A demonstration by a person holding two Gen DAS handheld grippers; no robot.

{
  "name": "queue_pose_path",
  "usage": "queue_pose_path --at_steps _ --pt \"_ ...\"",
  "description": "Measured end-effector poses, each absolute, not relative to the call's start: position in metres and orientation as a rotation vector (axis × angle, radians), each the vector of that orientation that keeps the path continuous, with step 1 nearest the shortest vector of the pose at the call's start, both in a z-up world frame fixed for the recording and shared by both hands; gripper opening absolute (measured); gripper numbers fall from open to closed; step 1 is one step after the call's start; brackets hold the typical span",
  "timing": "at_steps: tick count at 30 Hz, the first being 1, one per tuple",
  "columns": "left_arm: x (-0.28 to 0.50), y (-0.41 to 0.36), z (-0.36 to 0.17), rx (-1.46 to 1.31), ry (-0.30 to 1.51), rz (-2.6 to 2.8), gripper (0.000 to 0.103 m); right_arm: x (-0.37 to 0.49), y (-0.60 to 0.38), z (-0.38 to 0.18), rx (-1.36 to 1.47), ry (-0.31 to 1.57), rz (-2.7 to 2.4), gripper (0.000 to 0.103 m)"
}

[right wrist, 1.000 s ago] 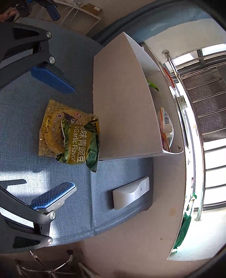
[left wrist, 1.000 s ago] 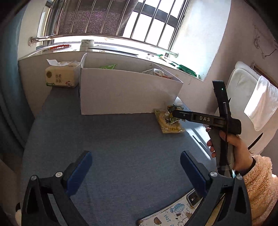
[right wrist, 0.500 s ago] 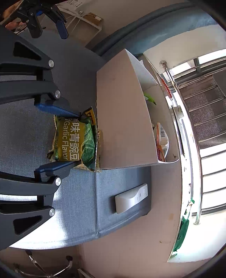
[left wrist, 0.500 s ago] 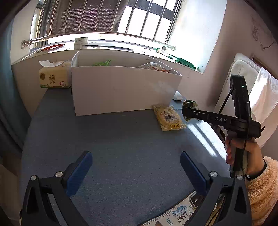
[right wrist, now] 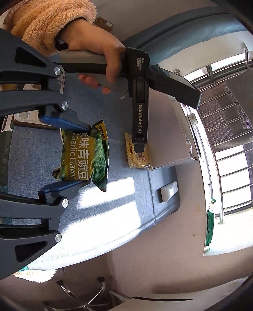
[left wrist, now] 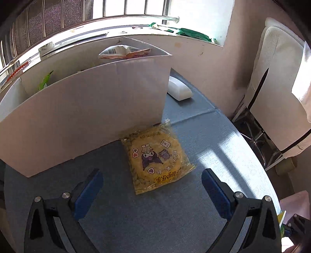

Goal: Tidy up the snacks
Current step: 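Grasp the green garlic-flavor pea bag with the right tool while the left grasps the round yellow cookie pack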

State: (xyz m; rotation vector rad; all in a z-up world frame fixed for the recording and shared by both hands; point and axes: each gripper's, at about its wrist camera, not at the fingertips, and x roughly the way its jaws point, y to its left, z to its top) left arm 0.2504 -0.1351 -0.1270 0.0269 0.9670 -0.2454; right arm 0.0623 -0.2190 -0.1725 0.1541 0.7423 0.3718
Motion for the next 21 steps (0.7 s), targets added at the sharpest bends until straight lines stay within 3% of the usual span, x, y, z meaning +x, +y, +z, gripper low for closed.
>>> queue_pose_path --at_steps 9,11,13,21 --pt "0.294 -0.162 -0.155 0.063 1.051 -0.17 0.101 0.056 -0.231 -0.176 0.201 0.73 0.403 0.051" --pt "0.294 -0.162 -0.158 0.083 1.046 -0.178 0.083 0.054 -0.23 -0.176 0.201 0.731 0.412 0.051" --pt "0.288 -0.16 -0.155 0.094 1.029 -0.21 0.076 0.055 -0.229 -0.178 0.203 0.734 0.425 0.051" --pt "0.245 -0.121 -0.115 0.052 0.918 -0.271 0.076 0.059 -0.209 -0.18 0.167 0.754 0.475 0.051"
